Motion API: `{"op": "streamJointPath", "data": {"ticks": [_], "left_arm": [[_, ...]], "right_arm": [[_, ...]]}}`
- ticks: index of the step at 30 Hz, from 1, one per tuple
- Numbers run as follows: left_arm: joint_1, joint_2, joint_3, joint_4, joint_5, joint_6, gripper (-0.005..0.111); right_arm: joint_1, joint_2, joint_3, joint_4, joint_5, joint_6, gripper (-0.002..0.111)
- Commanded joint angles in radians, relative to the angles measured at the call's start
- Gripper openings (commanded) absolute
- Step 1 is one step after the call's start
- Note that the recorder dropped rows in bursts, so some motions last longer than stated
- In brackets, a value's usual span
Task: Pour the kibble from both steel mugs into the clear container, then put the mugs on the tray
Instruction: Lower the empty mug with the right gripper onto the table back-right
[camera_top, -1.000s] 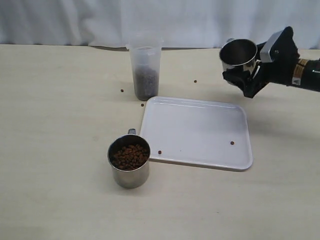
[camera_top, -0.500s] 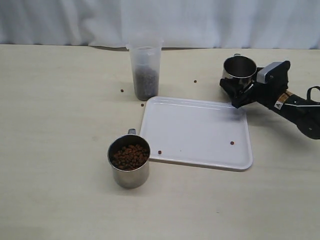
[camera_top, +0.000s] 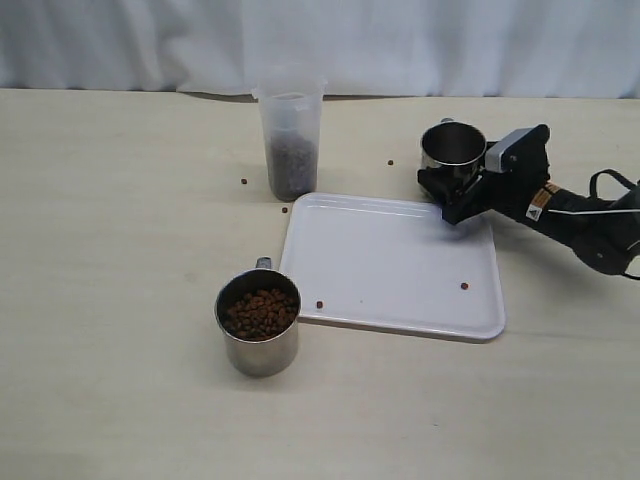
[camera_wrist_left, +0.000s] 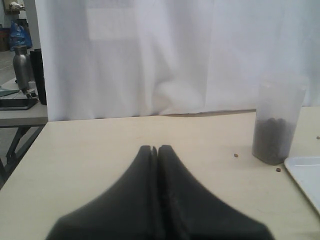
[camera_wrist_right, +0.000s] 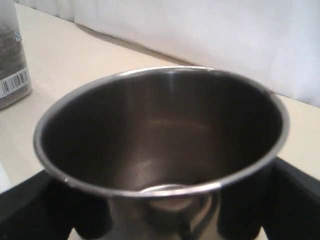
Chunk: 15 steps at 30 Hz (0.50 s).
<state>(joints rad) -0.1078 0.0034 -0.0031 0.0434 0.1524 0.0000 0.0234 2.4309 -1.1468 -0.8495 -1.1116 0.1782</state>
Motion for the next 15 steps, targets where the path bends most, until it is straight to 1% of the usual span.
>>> {"op": "streamJointPath", "data": {"ticks": [1,5,8,11,15], "left_arm": [[-0.01,-0.003,0.003,0.0,-0.011,0.0,0.0],[-0.01,-0.003,0.003,0.0,-0.011,0.0,0.0],[-0.01,-0.003,0.003,0.0,-0.011,0.0,0.0],[-0.01,-0.003,0.003,0.0,-0.011,0.0,0.0],[-0.01,-0.003,0.003,0.0,-0.011,0.0,0.0]], "right_arm": [[0.002,-0.003,-0.005,0.033,-0.043,-0.01,0.05],[0.0,-0.008,-0.005,0.033,-0.053,-0.01,0.069],[0.0,-0.026,-0.003,0.038,-0.073,0.015,0.079],[0.0,-0.04,-0.003,0.034,-0.071,0.082,0.083],[-0.011,-0.077,-0.003,-0.026,-0.072,0.152,0.084]]}}
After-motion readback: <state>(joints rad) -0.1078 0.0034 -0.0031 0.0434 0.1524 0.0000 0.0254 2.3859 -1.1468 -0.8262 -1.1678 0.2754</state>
